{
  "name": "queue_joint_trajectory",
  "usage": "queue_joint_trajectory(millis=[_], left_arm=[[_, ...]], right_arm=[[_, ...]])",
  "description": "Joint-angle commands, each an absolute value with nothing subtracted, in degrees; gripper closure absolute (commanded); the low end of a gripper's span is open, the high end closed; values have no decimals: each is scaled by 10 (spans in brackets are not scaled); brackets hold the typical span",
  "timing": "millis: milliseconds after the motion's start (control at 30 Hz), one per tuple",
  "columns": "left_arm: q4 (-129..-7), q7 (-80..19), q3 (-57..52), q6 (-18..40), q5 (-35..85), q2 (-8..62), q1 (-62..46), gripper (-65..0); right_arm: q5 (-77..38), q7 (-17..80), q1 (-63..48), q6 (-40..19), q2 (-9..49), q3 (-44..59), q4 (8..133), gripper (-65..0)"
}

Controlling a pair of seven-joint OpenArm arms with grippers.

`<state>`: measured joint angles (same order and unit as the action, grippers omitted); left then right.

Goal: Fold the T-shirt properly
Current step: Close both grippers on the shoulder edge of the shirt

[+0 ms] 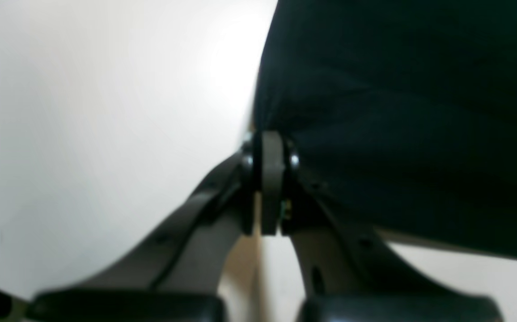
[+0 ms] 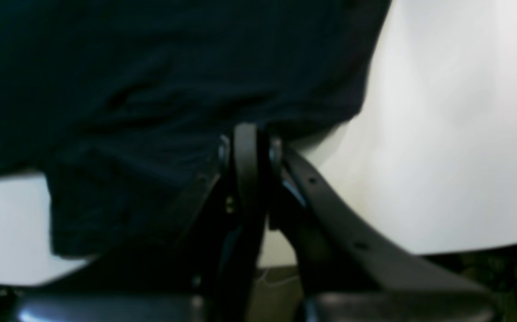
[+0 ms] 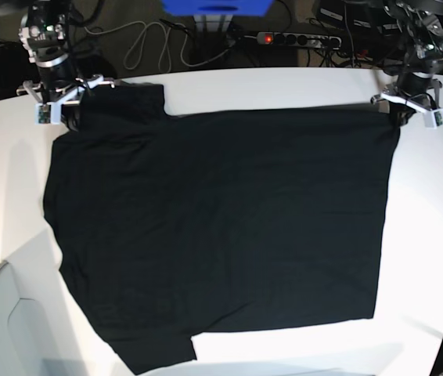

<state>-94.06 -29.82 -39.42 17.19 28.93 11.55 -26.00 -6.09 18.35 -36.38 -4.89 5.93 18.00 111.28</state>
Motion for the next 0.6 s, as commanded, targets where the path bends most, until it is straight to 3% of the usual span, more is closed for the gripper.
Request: queue_joint_trajectory(millis=[0, 400, 567], left_arm=[[-951, -287, -399, 174, 296, 124, -260, 0], [-952, -288, -399, 173, 291, 125, -211, 0], [-952, -288, -399, 173, 291, 129, -180, 0]], right_arm=[[-62, 172, -364, -57, 64, 182, 1123, -2], [-60, 173, -288, -57, 65, 182, 1126, -2], [-60, 220, -225, -57, 76, 182, 1121, -2]])
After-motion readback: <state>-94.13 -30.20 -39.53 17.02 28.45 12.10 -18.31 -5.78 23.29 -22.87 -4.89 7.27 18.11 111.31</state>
